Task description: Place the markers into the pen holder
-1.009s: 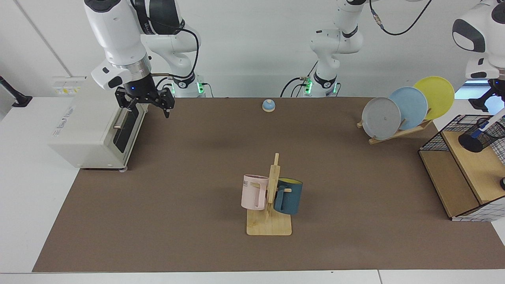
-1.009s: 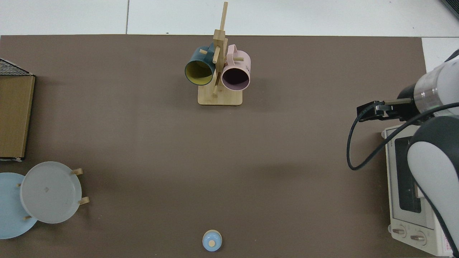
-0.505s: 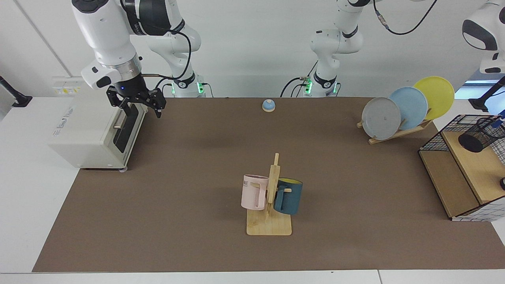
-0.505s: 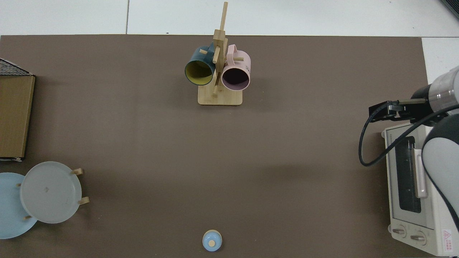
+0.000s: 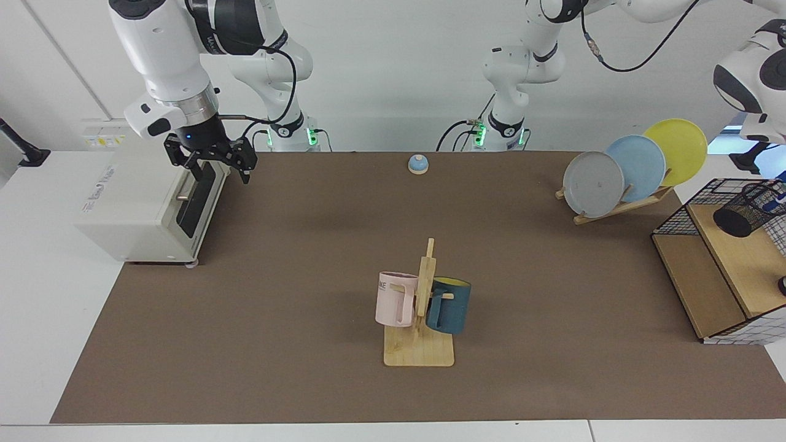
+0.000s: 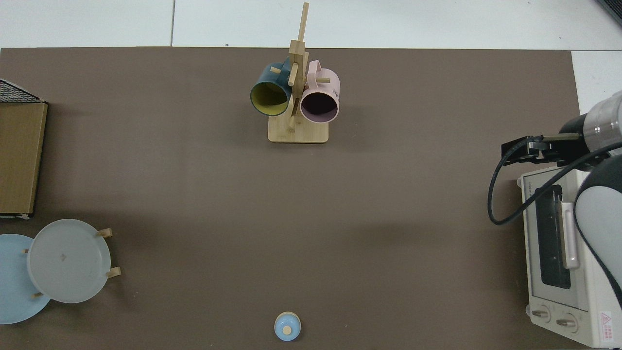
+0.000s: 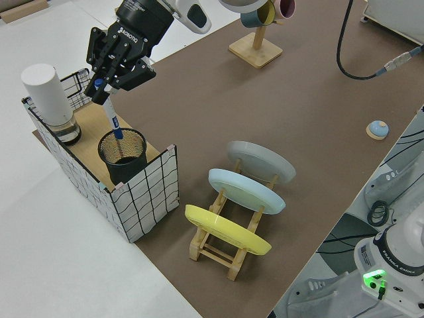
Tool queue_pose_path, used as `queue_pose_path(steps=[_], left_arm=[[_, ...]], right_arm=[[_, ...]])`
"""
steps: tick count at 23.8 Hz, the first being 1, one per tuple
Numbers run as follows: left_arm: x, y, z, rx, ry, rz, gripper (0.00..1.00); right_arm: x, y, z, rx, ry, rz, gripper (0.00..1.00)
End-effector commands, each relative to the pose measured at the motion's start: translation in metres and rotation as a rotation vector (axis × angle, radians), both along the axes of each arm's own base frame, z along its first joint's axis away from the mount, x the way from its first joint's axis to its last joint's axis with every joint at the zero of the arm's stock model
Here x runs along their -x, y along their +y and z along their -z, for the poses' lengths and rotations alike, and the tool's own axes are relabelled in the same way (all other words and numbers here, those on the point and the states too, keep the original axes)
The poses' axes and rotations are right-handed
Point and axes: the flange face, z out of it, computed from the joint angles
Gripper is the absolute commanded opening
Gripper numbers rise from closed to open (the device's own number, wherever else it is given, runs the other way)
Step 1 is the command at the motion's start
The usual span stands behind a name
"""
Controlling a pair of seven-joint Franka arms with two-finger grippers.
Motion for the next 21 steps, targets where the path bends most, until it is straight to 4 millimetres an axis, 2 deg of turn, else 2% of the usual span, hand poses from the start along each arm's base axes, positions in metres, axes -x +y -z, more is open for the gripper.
queue_pose_path(steps=[1, 2, 3, 12, 17, 21], left_arm=[[-0.013, 0.006, 0.007, -0.040, 0.035, -0.003, 0.23], [-0.013, 0.007, 0.006, -0.049, 0.038, -0.002, 0.80], [-0.012, 0.006, 0.007, -0.051, 0.050, -0.012, 0.98], [-0.012, -0.003, 0.005, -0.048, 0.053, -0.045, 1.00], [-0.023, -0.034, 0.004, -0.006, -0.072, -0.077, 1.00], [-0.032, -0.061, 0.012, 0.068, -0.110, -0.078, 1.00]], right_arm=[[0.005, -0.001, -0.005, -0.023, -0.023, -0.019, 1.00], [0.004, -0.001, -0.005, -0.023, -0.023, -0.017, 1.00], [0.005, -0.003, -0.004, -0.023, -0.022, -0.012, 1.00], [0.004, -0.002, -0.005, -0.023, -0.023, -0.014, 1.00], [0.004, -0.008, -0.004, -0.020, -0.022, -0.005, 1.00], [0.004, -0.009, -0.004, -0.020, -0.022, -0.002, 1.00]])
